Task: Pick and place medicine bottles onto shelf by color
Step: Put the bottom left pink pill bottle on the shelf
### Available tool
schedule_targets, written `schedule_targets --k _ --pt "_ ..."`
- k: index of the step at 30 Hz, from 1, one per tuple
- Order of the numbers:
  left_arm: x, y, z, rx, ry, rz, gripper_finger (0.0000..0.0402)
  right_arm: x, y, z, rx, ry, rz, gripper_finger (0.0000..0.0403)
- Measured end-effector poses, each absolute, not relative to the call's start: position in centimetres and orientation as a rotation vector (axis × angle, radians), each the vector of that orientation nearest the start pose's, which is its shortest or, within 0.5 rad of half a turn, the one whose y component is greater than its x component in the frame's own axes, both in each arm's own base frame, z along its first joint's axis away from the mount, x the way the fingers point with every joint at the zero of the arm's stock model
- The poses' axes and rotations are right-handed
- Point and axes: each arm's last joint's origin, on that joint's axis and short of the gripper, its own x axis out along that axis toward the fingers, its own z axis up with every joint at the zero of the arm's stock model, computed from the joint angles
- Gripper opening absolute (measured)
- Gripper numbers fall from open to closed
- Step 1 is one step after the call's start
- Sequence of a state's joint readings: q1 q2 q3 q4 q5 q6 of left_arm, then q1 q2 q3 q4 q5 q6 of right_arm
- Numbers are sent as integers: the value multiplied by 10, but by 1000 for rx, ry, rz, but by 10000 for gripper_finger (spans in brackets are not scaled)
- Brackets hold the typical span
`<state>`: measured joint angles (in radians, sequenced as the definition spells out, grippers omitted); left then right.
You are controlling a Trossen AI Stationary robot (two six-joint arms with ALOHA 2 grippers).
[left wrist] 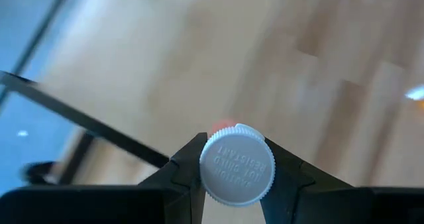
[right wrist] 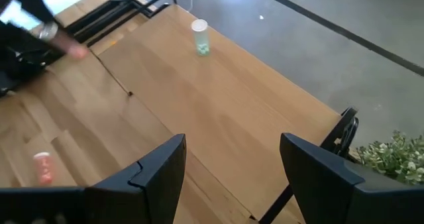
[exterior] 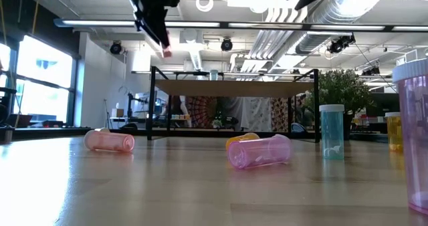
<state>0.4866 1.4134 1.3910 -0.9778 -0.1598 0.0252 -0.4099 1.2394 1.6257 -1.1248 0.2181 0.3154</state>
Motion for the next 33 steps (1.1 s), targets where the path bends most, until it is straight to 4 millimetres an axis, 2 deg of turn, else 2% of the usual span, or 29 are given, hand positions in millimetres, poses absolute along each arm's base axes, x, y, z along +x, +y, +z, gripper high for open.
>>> schedule_targets --k 9,17,22,33 --pt "235 202 354 -43 1037 657 94 206 -98 425 390 684 -780 236" --pt "248 244 346 -114 1041 649 94 211 -101 425 383 660 -800 236" --pt "259 254 332 -192 1054 614 94 212 -102 425 383 650 -799 236" --pt "269 264 307 -226 1127 604 94 212 -102 426 388 638 -831 236"
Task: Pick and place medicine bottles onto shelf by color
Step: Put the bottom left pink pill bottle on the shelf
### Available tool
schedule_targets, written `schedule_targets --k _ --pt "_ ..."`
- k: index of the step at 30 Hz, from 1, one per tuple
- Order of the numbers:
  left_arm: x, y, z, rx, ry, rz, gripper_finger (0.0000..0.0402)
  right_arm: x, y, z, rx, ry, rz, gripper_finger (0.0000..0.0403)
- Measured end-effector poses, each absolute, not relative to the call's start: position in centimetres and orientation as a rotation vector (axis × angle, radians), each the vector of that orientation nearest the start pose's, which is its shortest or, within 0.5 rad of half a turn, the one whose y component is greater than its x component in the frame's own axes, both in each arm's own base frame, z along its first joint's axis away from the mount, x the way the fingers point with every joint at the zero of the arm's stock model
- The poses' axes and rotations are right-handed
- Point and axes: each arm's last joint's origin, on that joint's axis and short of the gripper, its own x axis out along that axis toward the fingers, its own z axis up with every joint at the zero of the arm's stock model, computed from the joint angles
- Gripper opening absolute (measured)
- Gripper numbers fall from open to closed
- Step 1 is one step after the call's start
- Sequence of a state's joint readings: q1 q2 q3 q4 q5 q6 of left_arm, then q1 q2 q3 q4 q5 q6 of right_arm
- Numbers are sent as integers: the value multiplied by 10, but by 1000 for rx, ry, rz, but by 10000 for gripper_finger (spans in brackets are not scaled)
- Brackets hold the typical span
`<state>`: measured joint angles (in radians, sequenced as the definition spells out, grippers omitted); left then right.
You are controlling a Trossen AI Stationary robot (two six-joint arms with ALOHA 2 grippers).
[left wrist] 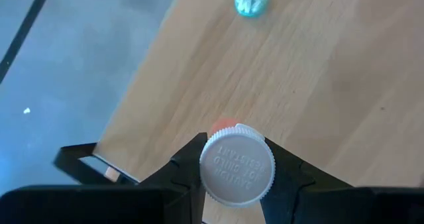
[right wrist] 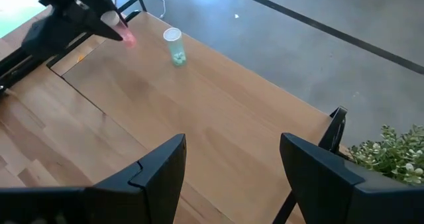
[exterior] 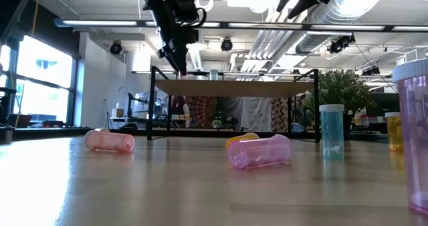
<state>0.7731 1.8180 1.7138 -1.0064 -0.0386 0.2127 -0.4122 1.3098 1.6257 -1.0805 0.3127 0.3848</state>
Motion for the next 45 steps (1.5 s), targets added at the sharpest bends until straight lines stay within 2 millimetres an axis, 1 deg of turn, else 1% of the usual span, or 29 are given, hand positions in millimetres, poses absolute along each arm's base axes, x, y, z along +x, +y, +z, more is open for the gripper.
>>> schedule_targets --k 4,7,14,21,31,45 --pt "271 268 300 -232 1146 609 94 211 -102 426 384 637 -841 236" --pt "272 270 299 -232 1146 612 94 211 -102 426 384 637 -841 236" --pt "271 273 299 -185 1163 634 94 212 -103 426 384 636 -840 236" --pt "266 277 298 -192 1163 647 94 212 -103 426 384 635 -840 236" --pt "266 277 298 -203 1159 648 95 212 -103 426 384 635 -841 236" --pt "268 279 297 -195 1153 658 156 212 -103 426 384 635 -840 236"
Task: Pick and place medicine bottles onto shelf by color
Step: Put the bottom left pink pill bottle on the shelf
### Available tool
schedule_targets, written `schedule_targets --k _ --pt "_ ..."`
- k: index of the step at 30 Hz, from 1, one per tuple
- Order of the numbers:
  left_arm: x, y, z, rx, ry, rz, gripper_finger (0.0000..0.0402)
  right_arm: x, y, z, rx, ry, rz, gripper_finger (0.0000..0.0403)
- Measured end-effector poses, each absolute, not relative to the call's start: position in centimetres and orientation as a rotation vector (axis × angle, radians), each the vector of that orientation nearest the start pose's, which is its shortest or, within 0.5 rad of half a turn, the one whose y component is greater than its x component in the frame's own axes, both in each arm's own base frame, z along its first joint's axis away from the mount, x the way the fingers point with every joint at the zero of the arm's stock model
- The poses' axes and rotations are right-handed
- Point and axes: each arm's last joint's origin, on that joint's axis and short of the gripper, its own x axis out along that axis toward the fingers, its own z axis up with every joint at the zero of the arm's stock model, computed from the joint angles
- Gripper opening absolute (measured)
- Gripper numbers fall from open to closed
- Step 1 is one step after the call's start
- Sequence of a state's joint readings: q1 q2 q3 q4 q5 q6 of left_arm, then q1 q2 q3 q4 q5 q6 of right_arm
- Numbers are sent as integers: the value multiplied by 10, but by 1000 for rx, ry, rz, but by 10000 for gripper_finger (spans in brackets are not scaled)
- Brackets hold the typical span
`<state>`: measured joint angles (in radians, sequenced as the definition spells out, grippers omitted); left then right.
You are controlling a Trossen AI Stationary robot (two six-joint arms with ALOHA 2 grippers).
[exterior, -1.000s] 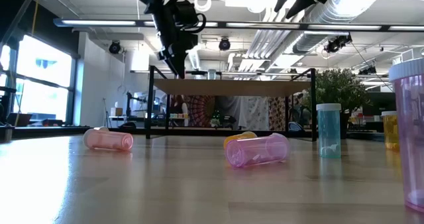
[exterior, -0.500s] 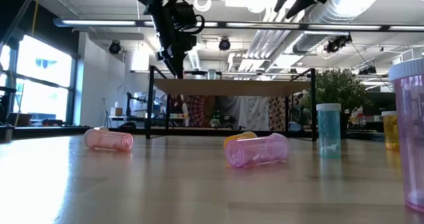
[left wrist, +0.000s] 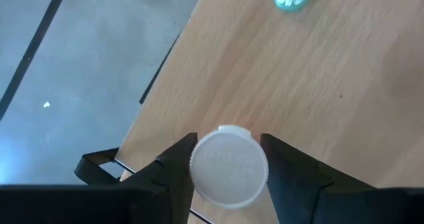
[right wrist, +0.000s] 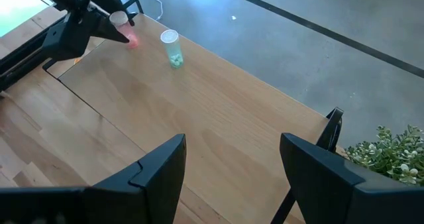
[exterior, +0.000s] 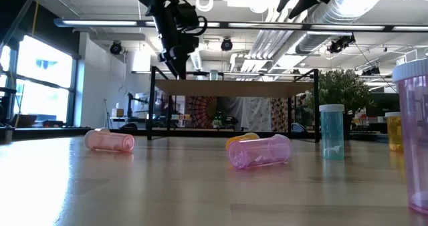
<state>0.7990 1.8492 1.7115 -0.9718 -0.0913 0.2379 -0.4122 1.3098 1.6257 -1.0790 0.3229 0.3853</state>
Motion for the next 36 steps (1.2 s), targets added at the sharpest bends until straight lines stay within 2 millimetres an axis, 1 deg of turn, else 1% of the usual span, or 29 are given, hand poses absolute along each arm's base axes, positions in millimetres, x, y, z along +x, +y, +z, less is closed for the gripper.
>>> schedule_targets --k 6,10,15,22,25,31,34,36 --pt "267 279 297 -184 1157 680 173 212 -103 426 384 635 -840 236" --pt "266 280 297 -165 1173 715 189 212 -103 426 384 635 -840 236" --pt "265 279 297 -167 1184 715 209 212 -103 426 384 635 -840 236" --pt "266 279 300 -161 1177 712 213 212 -103 426 384 635 -840 236" --pt "268 280 309 -148 1147 712 213 212 -103 426 384 635 -840 236" --pt "270 281 338 -125 1059 715 213 212 -103 426 384 635 -841 236" --pt "267 279 353 -118 1047 726 213 212 -103 426 384 635 -840 236" --pt "263 276 362 -119 1070 735 213 212 -103 426 389 633 -842 236"
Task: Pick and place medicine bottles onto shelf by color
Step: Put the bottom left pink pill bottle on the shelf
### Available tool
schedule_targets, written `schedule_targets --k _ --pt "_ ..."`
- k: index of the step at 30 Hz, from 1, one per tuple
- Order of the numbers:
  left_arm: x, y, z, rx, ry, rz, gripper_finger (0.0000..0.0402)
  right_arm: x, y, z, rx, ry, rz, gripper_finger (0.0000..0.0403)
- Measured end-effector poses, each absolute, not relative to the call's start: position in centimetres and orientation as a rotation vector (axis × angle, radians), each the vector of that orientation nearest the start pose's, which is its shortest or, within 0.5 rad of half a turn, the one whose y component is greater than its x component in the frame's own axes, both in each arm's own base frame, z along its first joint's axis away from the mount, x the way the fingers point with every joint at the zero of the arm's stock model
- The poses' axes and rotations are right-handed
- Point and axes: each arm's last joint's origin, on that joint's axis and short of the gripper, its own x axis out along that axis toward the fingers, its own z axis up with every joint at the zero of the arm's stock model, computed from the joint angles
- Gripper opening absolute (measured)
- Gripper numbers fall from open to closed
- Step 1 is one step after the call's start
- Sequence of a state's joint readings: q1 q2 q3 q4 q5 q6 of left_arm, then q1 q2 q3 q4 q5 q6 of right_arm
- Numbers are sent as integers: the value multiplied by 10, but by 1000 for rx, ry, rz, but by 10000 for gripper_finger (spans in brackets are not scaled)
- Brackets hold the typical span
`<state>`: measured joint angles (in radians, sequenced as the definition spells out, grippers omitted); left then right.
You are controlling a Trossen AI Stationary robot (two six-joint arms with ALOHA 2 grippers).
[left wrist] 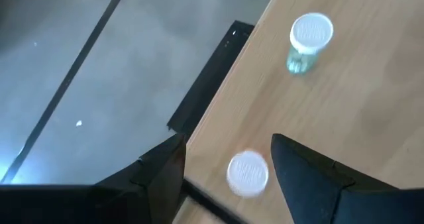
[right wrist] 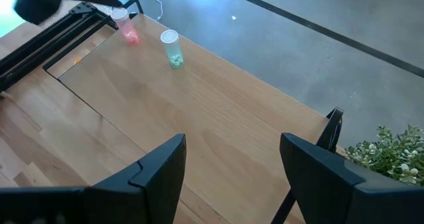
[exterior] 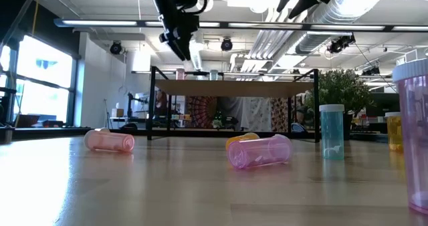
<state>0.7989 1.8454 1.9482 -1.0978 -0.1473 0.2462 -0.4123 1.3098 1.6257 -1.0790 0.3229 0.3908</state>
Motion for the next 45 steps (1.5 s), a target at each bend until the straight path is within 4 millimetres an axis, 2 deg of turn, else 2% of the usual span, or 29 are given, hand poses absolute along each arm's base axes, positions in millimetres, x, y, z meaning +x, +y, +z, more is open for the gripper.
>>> schedule_targets --k 4,9,16,28,45 --pt "255 269 377 -122 1118 738 213 212 -103 426 392 632 -844 236" --pt "248 261 384 -142 1176 699 213 212 -103 426 407 626 -847 236" --pt "240 244 401 -269 1056 614 213 213 -101 425 443 636 -777 236" --pt "235 254 352 -329 1226 724 213 212 -100 424 422 661 -760 236" --pt "237 277 332 -359 1187 823 213 213 -100 425 421 650 -759 236"
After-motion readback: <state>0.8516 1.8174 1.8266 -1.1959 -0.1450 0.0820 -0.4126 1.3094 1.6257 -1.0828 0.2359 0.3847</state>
